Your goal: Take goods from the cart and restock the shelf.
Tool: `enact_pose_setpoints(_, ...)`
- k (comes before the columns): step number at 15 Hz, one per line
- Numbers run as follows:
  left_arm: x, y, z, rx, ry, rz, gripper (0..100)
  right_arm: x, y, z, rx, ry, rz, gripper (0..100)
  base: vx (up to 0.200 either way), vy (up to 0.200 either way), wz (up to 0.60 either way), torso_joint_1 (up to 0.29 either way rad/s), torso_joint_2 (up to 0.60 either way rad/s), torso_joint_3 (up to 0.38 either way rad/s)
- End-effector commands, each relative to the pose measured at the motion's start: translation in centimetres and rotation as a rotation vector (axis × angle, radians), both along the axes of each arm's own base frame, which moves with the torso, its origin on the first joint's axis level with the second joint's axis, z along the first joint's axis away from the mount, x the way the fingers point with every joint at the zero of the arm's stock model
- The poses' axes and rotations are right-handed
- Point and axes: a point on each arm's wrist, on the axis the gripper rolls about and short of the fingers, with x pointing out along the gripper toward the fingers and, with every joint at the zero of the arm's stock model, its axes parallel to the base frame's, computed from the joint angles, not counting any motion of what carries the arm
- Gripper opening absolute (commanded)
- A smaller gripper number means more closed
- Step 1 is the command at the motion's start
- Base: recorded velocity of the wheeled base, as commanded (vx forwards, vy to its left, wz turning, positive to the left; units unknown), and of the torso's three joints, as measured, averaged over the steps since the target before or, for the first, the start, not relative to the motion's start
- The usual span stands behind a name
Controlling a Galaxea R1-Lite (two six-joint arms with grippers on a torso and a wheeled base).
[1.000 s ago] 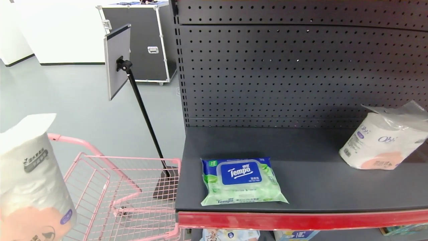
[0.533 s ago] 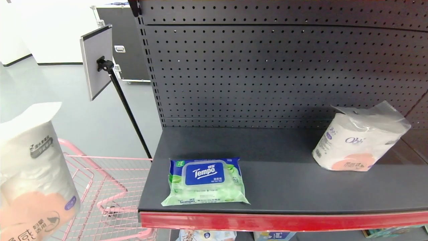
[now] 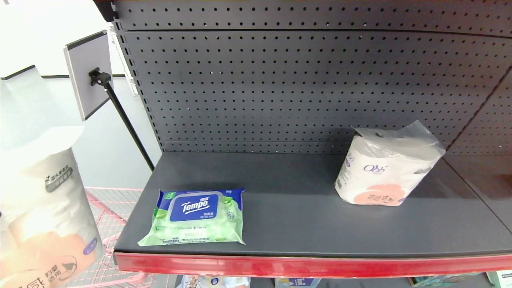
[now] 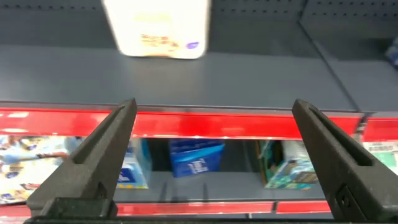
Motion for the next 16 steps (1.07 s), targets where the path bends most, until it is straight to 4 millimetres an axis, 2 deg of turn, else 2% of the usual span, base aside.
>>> enact_pose_setpoints(1, 0.08, 0.00, -0.02, 0.000, 0.002, 0.000, 0, 0.01, 0.00, 0.00, -0.001, 0.002, 0.000, 100, 0.000, -0.200, 0.00, 0.002, 0.00, 0.002)
enact_pose_setpoints(16, 0.57, 0.02, 0.11, 0.033, -0.004, -0.002, 0, 0.01, 0.00, 0.00, 0.000, 0.001, 0.001, 100, 0.000, -0.200, 0.00, 0.002, 0.00, 0.002)
